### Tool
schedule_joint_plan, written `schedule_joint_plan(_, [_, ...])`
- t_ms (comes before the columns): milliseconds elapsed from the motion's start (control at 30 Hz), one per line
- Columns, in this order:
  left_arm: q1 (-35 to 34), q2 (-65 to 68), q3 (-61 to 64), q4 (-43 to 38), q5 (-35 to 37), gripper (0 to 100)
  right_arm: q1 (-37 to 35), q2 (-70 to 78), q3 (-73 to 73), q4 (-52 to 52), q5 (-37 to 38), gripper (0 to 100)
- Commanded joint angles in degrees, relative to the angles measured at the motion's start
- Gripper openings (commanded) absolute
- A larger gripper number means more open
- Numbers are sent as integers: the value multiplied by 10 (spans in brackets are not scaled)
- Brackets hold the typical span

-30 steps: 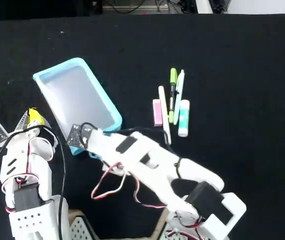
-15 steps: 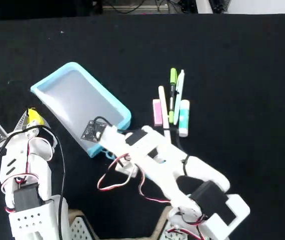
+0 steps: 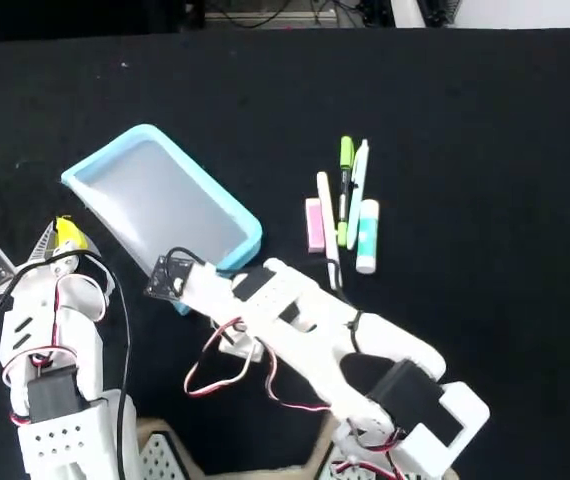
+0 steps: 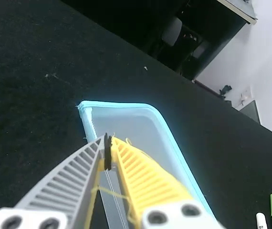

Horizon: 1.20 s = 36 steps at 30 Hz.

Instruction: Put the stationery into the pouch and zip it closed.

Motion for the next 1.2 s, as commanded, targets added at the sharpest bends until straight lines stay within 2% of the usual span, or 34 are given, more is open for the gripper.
schedule_joint_plan(0, [-5,-3,-8,-12,2,34,18,3,-24,-41,5,237])
schedule_joint_plan(300, [-5,-3,-8,-12,2,34,14,-90,-53,105,5,238])
schedule_joint_plan(367, [-4,-3,-8,-12,2,34,13,-112,-42,98,5,238])
schedule_joint_plan(600, [-4,-3,-8,-12,2,34,14,-118,29,-27,4,237])
schedule_joint_plan(1000, [-5,-3,-7,-12,2,34,18,0,-29,-33,8,237])
schedule_joint_plan(1167, [-3,-3,-7,-12,2,34,62,17,-53,-30,9,204])
